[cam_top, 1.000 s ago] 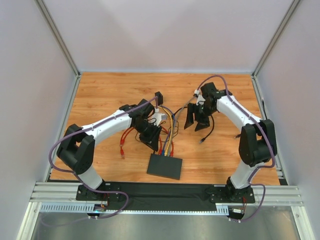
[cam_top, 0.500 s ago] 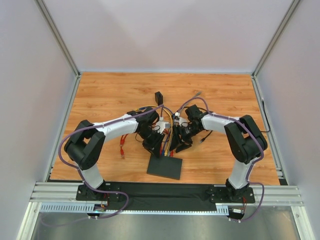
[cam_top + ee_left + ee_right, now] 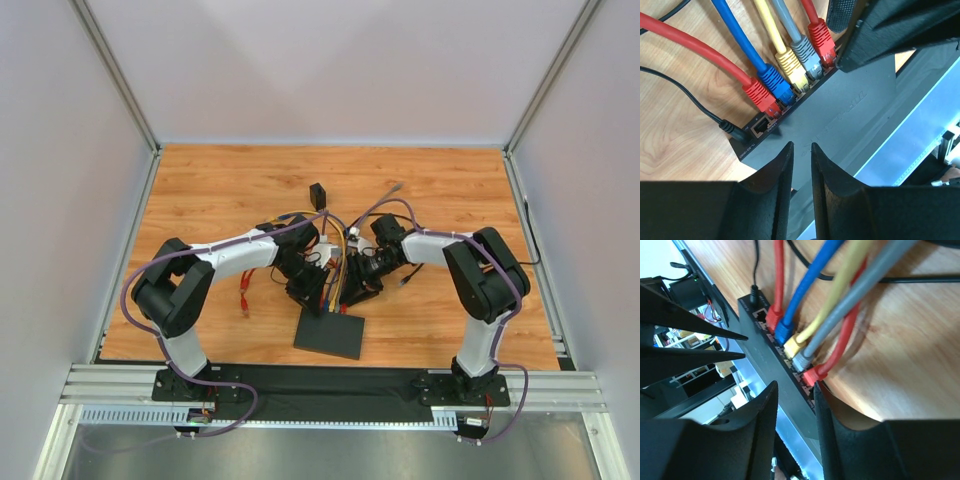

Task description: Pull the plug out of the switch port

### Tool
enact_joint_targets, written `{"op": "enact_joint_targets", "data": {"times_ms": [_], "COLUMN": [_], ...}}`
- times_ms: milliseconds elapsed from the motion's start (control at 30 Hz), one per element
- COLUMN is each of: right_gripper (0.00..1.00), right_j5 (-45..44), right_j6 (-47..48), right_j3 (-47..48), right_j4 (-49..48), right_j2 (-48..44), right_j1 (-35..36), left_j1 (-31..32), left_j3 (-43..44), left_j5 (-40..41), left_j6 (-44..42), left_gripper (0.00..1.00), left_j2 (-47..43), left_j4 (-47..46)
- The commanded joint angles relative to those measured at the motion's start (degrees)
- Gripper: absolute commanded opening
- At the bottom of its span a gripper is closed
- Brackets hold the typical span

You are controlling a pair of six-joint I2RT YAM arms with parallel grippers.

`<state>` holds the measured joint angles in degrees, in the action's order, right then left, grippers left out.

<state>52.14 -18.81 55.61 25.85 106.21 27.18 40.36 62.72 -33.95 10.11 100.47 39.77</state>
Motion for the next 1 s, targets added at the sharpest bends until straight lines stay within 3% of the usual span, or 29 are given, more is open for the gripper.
{"op": "enact_joint_targets", "data": {"times_ms": [0, 667, 900, 967], "right_gripper": [0.36, 0.37, 0.34, 0.29], "right_j5": [0.95, 1.12, 2.97, 3.14], "right_j6": [0.0, 0.0, -0.26, -0.18], "right_j3": [-0.24, -0.86, -1.3, -1.3], "right_j4": [-1.33, -0.53, -1.68, -1.76], "right_j2": [1.27, 4.61, 6.02, 6.55], "right_j1": [-0.11, -0.11, -0.11, -0.11], "left_j1": [0.16, 0.16, 0.16, 0.25], "left_j3": [-0.23, 0.04, 0.04, 0.04], "left_j5": [0.12, 0.82, 0.82, 0.91], "left_j6": [-0.27, -0.44, -0.09, -0.09], "left_gripper": [0.28, 0.27, 0.27, 0.27], "left_j2": [0.43, 0.61, 0.61, 0.61], "left_j4": [-1.18, -0.39, -0.75, -0.83]}}
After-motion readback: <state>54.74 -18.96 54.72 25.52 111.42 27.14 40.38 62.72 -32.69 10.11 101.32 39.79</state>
